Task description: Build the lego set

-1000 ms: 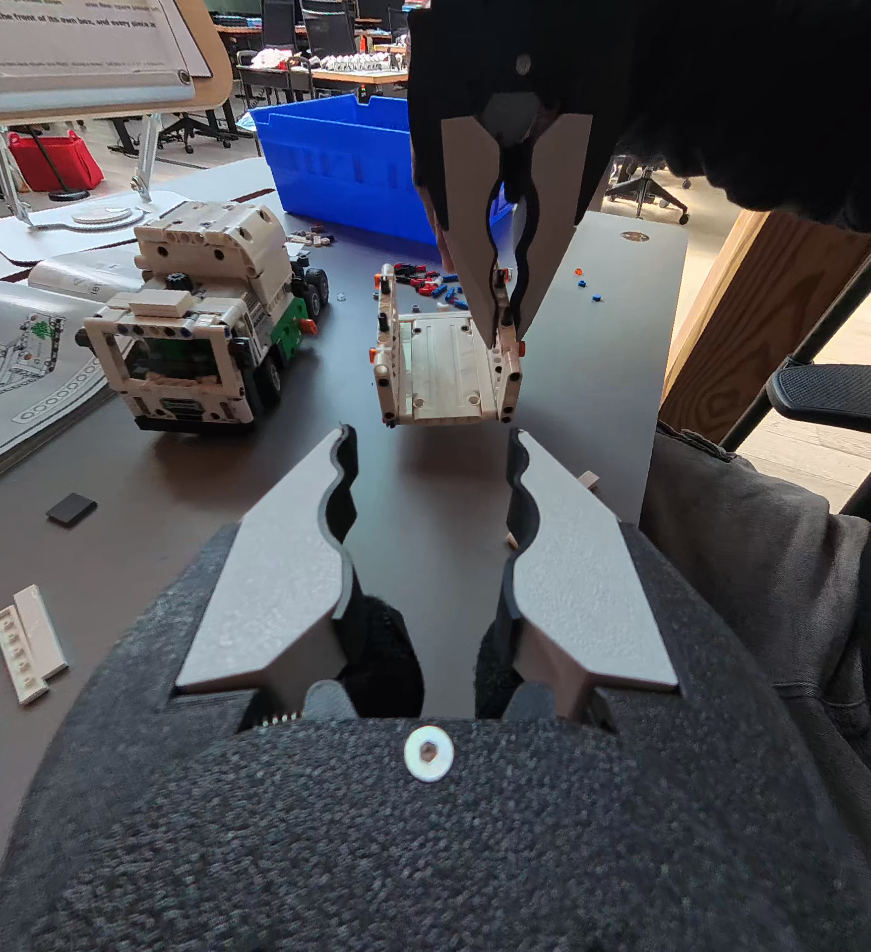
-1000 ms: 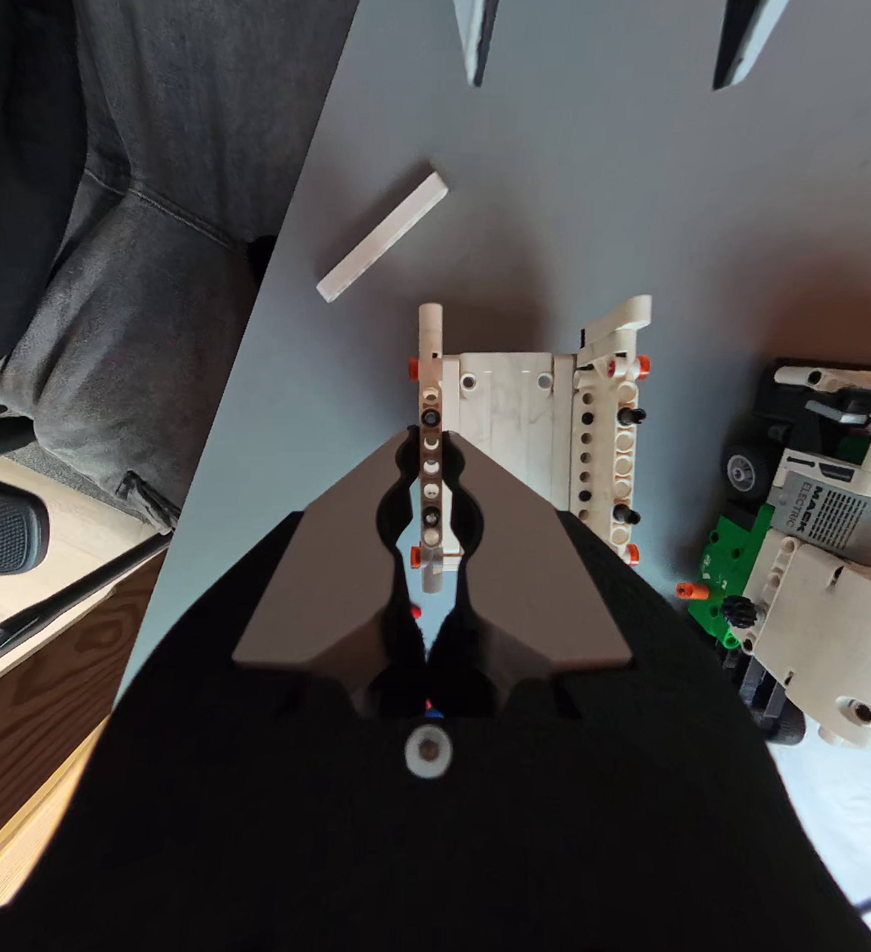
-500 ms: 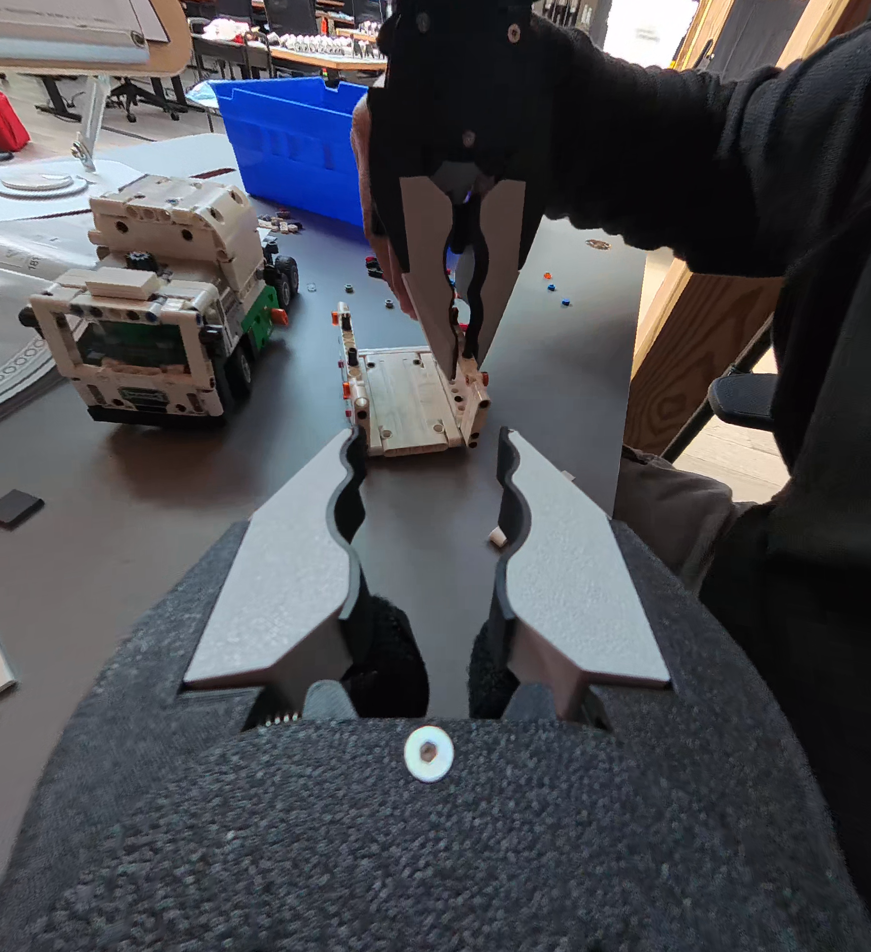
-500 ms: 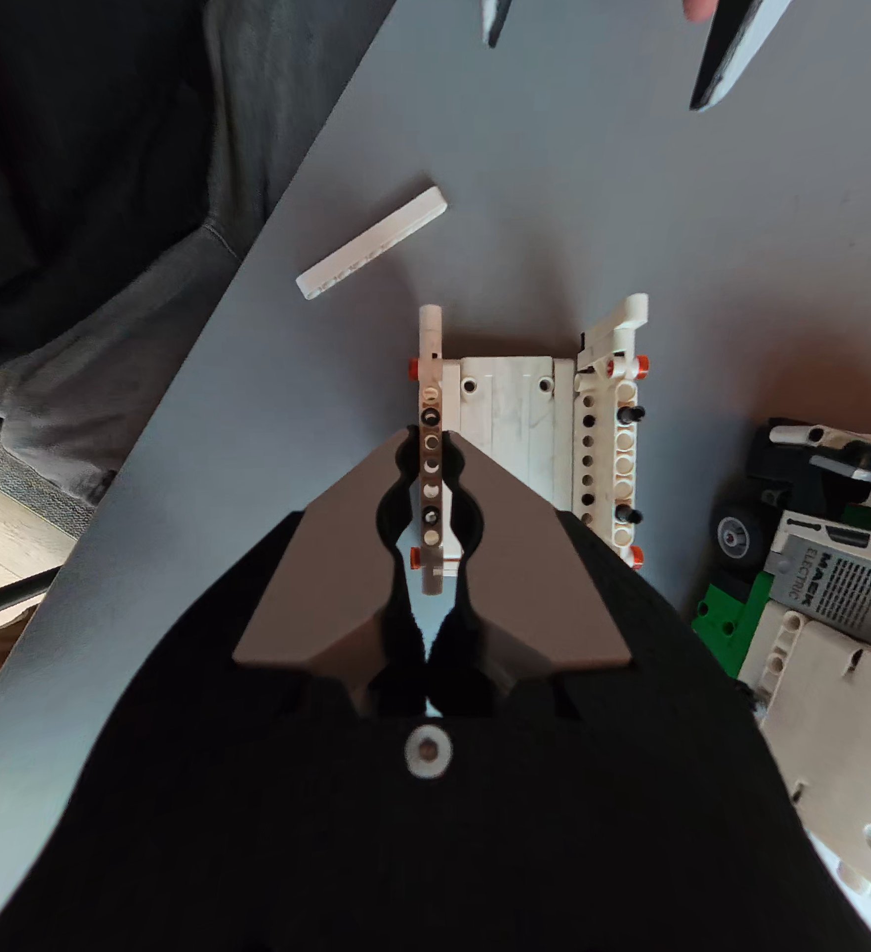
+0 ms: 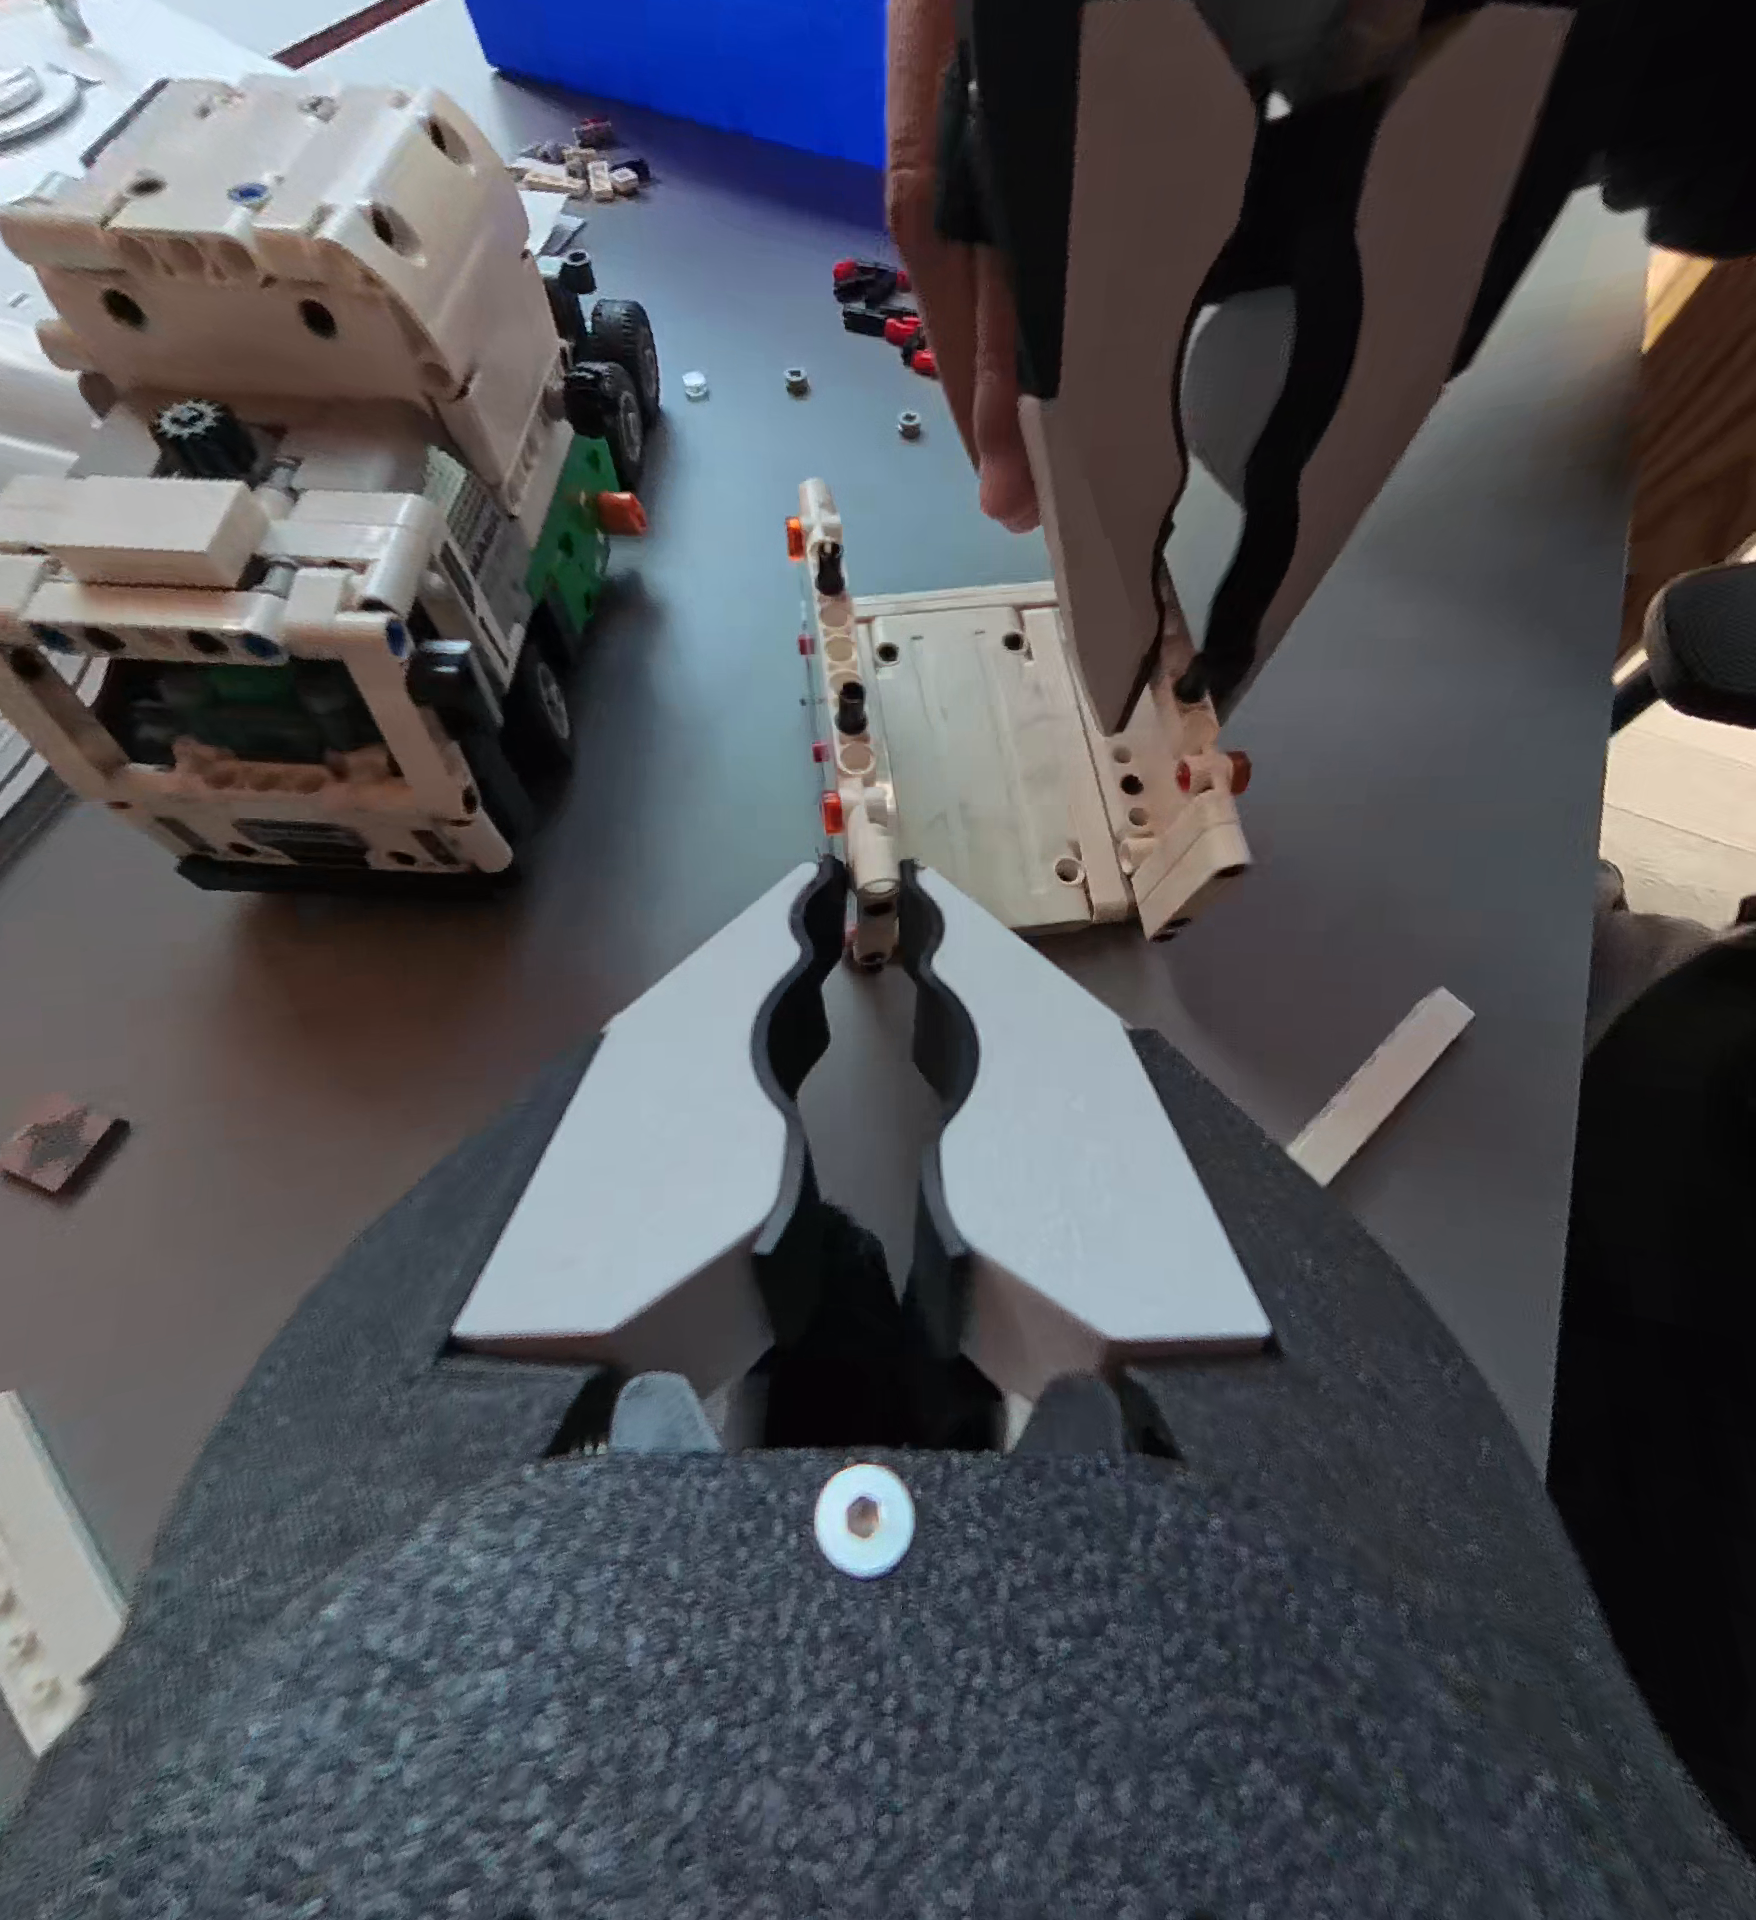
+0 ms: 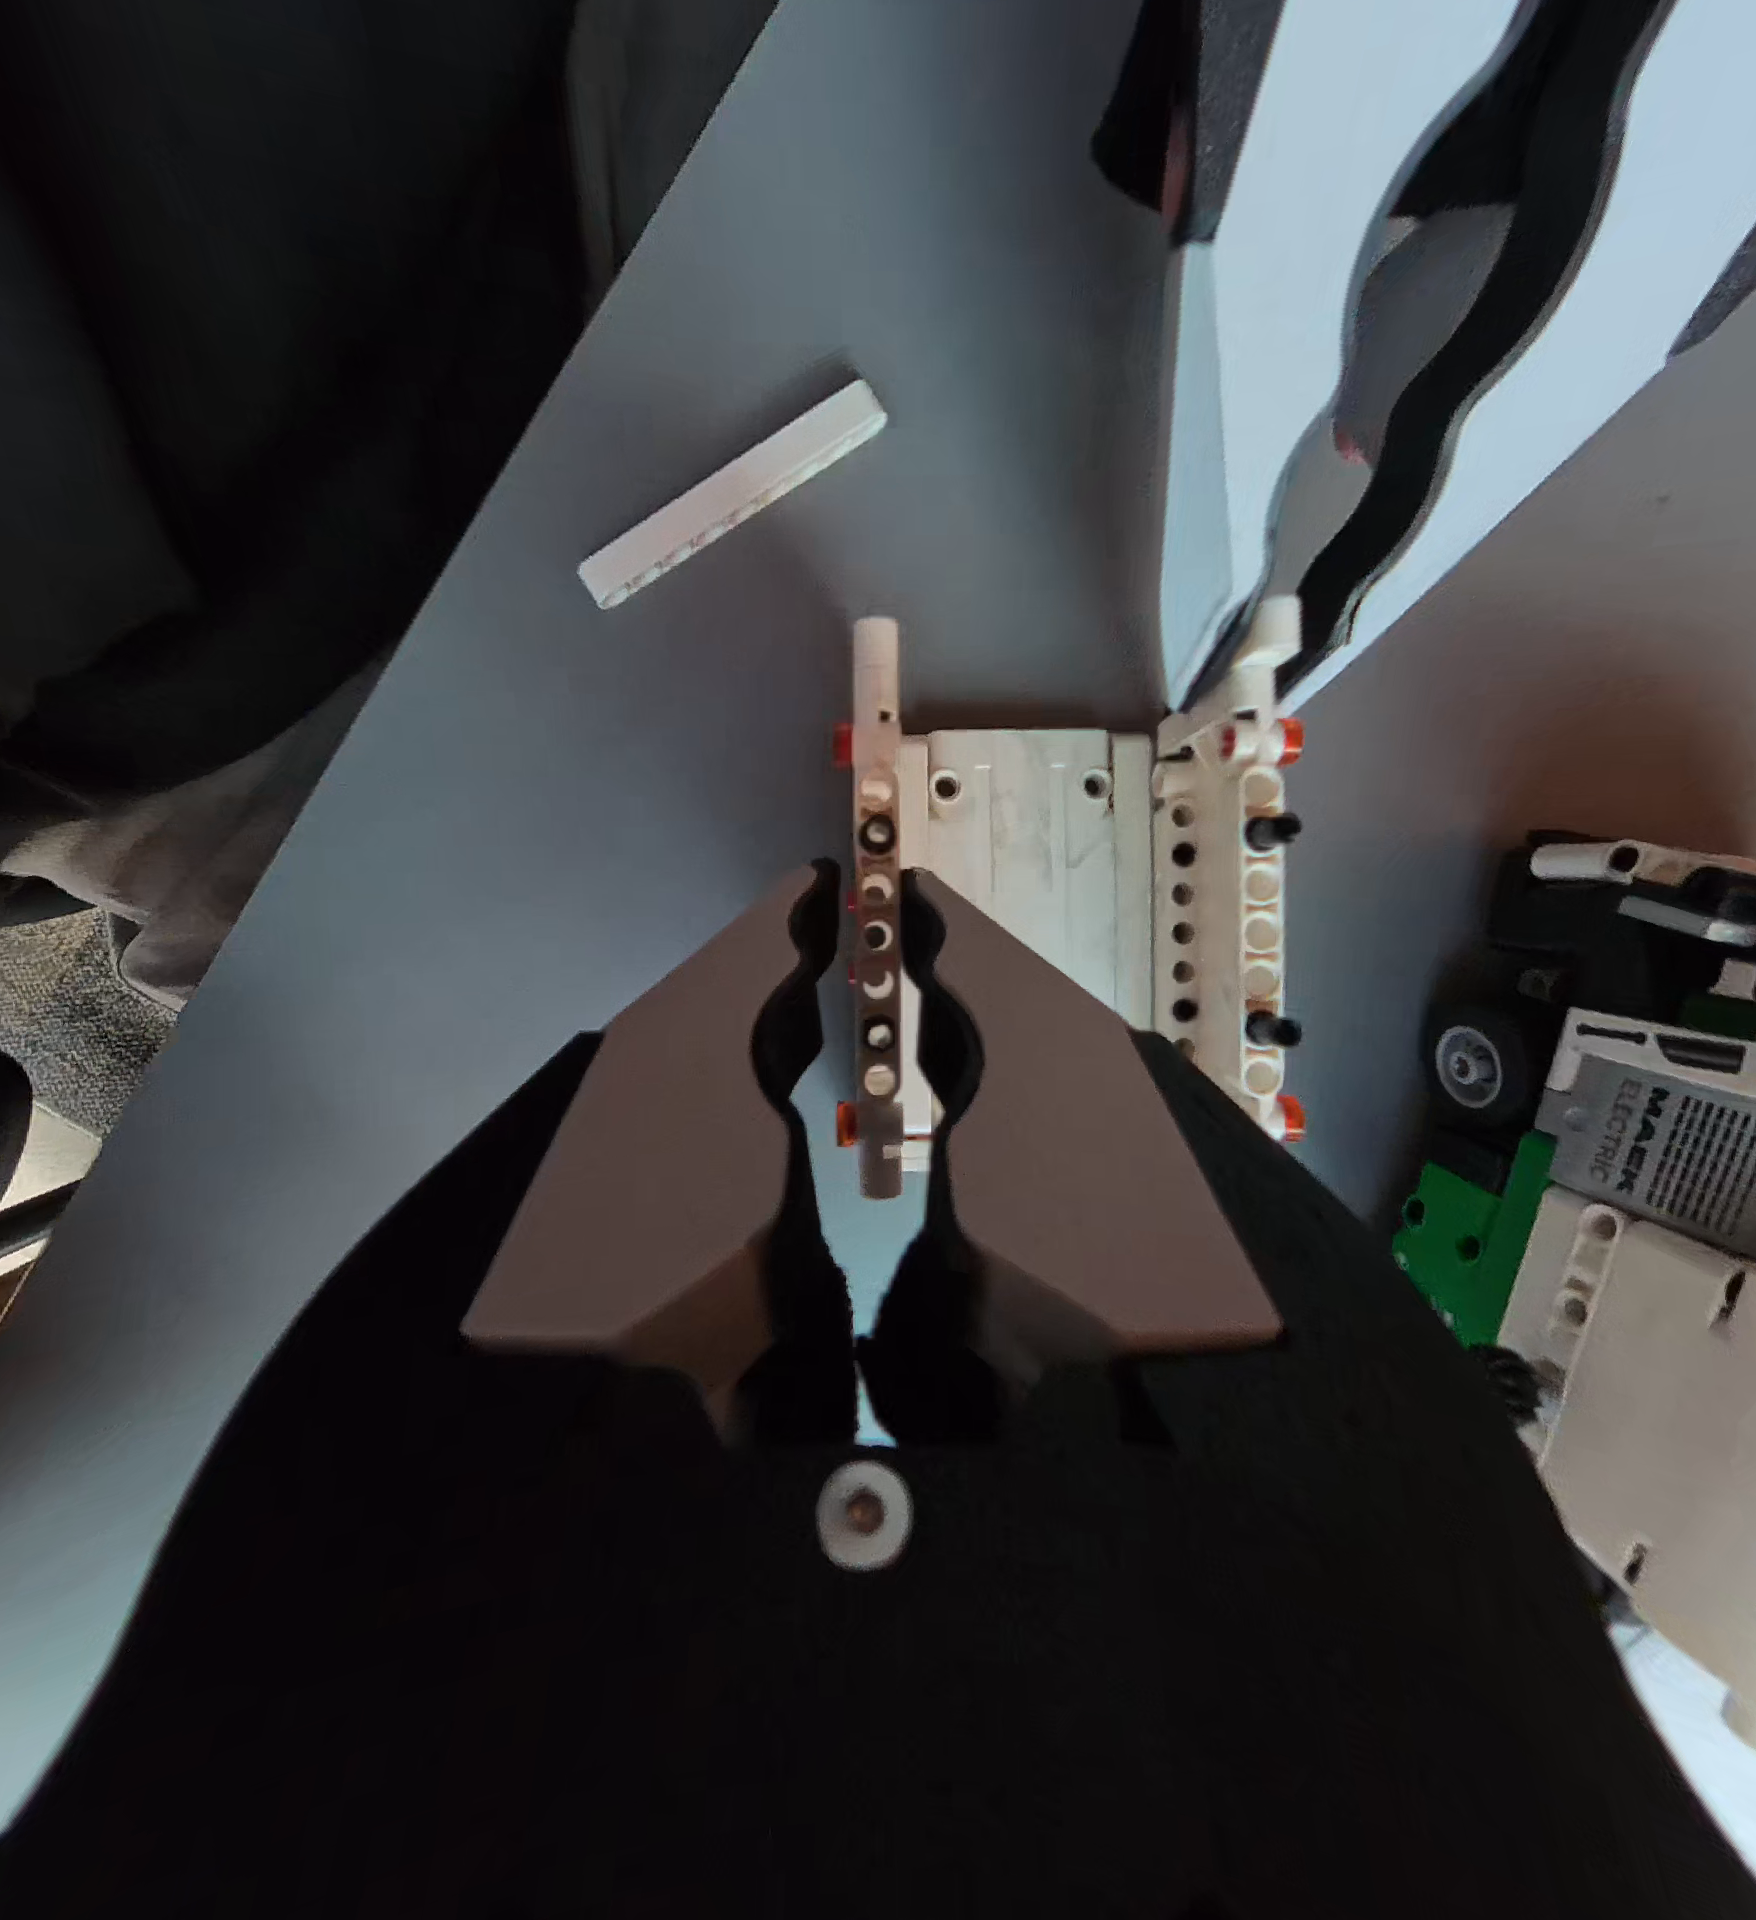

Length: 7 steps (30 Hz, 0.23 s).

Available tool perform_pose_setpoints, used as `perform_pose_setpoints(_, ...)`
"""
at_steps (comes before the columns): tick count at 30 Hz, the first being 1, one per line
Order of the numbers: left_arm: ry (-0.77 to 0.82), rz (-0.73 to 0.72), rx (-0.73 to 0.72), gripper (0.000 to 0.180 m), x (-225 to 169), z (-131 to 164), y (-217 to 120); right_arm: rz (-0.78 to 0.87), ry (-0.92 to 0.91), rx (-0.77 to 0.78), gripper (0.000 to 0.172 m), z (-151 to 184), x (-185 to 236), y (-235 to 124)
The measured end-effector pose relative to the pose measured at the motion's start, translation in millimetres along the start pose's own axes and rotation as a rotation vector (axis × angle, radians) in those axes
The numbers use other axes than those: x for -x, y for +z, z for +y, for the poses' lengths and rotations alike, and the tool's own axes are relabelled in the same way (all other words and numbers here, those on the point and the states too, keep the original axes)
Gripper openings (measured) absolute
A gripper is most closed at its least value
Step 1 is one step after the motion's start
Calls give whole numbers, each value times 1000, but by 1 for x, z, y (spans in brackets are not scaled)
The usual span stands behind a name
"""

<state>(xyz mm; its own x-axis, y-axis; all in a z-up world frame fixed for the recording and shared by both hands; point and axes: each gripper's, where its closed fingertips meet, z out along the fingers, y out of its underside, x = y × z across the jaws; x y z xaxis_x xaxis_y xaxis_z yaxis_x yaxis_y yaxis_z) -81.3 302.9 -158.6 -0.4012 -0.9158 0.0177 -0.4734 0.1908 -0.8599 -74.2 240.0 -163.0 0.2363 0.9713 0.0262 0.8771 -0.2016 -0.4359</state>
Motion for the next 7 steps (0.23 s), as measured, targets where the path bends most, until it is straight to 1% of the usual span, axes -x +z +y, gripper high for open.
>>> perform_pose_setpoints(2,-32,-43,3,8,2,-1,2,41,62,-2,25,2,1,-3)
perform_pose_setpoints(4,-47,-82,2,7,0,-1,2,121,152,-42,38,1,-2,-11)
perform_pose_setpoints(7,-36,-166,7,7,-3,0,1,347,292,-156,55,-1,-5,-37)
